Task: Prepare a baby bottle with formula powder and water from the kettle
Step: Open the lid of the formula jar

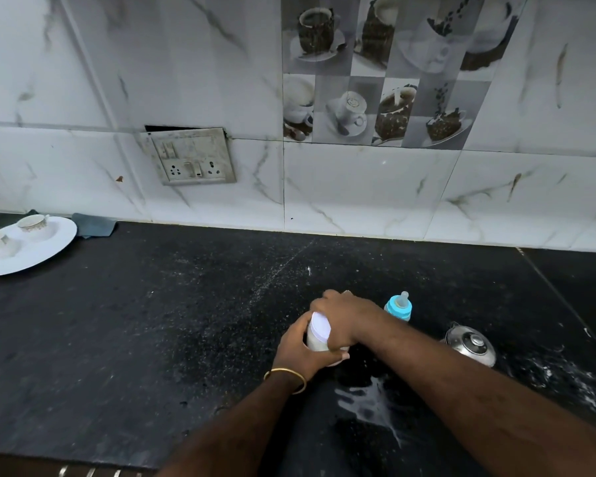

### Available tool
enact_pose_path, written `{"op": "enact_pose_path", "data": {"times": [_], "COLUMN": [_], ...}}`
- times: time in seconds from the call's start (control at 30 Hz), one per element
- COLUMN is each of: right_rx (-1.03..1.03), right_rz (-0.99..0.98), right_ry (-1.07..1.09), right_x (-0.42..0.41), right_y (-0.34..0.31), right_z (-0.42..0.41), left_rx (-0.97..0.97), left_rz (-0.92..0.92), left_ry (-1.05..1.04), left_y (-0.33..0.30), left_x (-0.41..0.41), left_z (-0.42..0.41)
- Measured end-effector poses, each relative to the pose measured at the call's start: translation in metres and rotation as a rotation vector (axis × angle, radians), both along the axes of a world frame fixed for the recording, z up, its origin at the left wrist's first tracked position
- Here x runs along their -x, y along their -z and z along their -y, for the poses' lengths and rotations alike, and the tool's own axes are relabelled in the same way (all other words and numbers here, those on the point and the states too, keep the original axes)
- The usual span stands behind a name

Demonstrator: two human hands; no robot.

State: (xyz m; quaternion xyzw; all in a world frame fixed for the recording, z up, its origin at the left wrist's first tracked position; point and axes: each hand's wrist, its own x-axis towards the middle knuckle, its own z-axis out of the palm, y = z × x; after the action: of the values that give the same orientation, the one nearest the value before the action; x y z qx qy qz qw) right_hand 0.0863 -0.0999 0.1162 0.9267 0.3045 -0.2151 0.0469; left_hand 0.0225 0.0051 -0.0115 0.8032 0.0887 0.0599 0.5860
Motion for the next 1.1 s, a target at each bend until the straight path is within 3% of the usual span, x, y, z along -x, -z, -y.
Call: {"op": "enact_pose_path", "data": {"times": [0.07, 0.2, 0.37, 0.53, 0.77, 0.93, 1.1], "right_rx": [-0.009, 0.029, -0.017, 0.056, 0.017, -0.126, -0.369], "right_rz": [-0.066, 0.061, -0.04, 0.073, 0.021, -0.001, -0.095], "right_ry": [0.014, 0.161, 0.012, 0.159, -0.103, -0.143, 0.015], "right_x": [-0.002, -0.001, -0.002, 0.001, 0.0, -0.005, -0.014], "right_y": [0.0, 0.005, 0.004, 0.003, -0.003, -0.003, -0.005], "right_z": [0.003, 0.005, 0.008, 0.005, 0.007, 0.018, 0.032], "left_rx": [0.007, 0.008, -0.006, 0.007, 0.008, 0.002, -0.057], "left_rz": [-0.006, -0.023, -0.025, -0.051, -0.037, -0.057, -0.121], "left_ry": [-0.006, -0.002, 0.006, 0.013, 0.014, 0.025, 0.044], "left_y": [0.0, 0.004, -0.001, -0.001, -0.005, -0.006, -0.01], "left_x": [0.001, 0.0, 0.001, 0.002, 0.001, 0.001, -0.003], "left_z": [0.001, 0.0, 0.0, 0.0, 0.0, 0.001, -0.002]}}
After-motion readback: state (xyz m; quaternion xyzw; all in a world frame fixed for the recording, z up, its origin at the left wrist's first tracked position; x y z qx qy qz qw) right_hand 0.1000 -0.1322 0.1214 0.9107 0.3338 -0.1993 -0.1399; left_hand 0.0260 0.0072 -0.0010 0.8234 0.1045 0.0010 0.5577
